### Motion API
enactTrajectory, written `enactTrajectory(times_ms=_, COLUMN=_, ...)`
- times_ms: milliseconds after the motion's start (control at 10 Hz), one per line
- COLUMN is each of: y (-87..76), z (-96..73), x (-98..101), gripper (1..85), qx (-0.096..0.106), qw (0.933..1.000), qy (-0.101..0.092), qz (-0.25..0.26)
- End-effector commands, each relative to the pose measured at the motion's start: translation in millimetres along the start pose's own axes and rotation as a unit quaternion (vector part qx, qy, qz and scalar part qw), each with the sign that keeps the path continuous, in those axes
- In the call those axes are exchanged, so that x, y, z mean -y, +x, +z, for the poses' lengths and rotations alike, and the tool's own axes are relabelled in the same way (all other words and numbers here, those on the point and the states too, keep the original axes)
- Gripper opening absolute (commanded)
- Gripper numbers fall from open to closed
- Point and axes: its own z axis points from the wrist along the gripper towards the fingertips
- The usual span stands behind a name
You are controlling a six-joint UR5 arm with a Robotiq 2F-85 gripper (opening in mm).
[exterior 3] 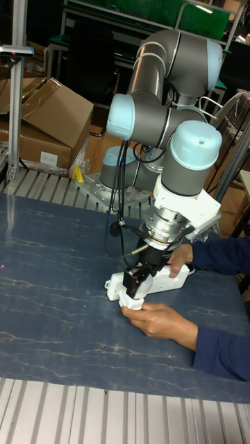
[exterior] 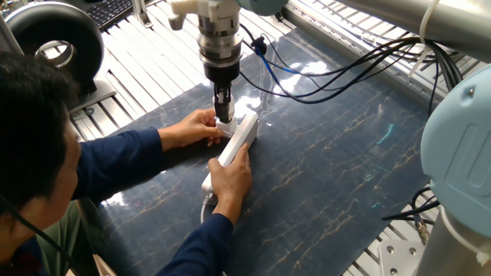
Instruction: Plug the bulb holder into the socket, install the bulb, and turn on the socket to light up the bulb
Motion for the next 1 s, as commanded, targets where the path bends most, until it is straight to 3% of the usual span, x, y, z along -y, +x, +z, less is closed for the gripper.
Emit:
enactTrajectory(times_ms=0, y=-1.2, z=-0.7, x=-9.3, gripper=1.0, qx=0.001, qw=0.9966, qy=-0.019, qz=0.080)
enactTrajectory(times_ms=400, y=8.1, z=-5.2, x=-13.3, gripper=1.0, qx=-0.003, qw=0.9885, qy=-0.052, qz=0.142)
enactTrajectory(times_ms=500, y=10.0, z=-2.9, x=-9.6, gripper=1.0, qx=-0.008, qw=0.9876, qy=-0.044, qz=0.151)
enactTrajectory(times_ms=900, y=11.7, z=-6.2, x=-11.2, gripper=1.0, qx=-0.021, qw=0.9810, qy=-0.050, qz=0.186)
